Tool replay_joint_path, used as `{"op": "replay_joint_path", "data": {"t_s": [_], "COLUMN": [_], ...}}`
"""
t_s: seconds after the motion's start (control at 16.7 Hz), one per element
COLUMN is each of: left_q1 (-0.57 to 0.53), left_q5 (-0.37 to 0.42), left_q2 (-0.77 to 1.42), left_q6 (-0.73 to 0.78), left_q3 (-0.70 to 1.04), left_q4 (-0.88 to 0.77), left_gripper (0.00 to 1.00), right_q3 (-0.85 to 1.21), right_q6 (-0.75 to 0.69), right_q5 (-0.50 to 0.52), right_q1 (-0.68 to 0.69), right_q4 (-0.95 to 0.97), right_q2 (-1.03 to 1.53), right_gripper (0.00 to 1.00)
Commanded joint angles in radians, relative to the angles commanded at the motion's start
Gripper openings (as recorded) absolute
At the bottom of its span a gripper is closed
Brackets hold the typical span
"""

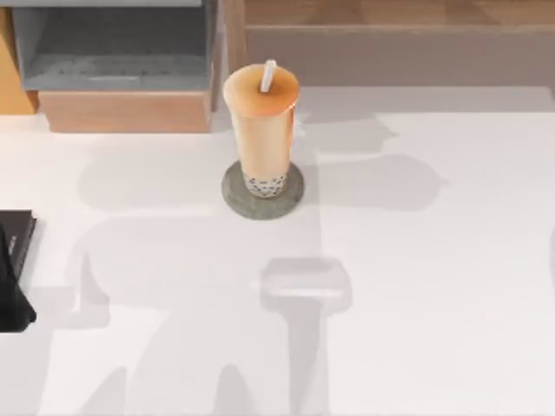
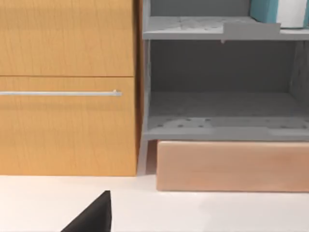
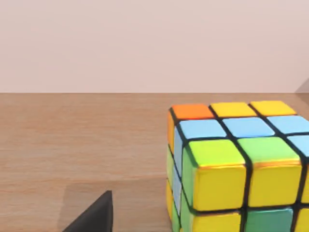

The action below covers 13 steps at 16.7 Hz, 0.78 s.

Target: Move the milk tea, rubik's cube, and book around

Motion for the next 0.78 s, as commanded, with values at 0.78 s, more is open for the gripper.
{"op": "replay_joint_path", "data": {"t_s": [0.78], "left_q1": [0.000], "left_q5": [0.000], "left_q2": [0.000], "left_q6": [0.000], "left_q3": [0.000], "left_q4": [0.000], "left_gripper": [1.00], "right_q3": [-0.799], "right_q6": [-0.008], "right_q5": [0.091], "right_q1": [0.115], "right_q4": [-0.034], "right_q2": [-0.852], "right_gripper": [1.00]}}
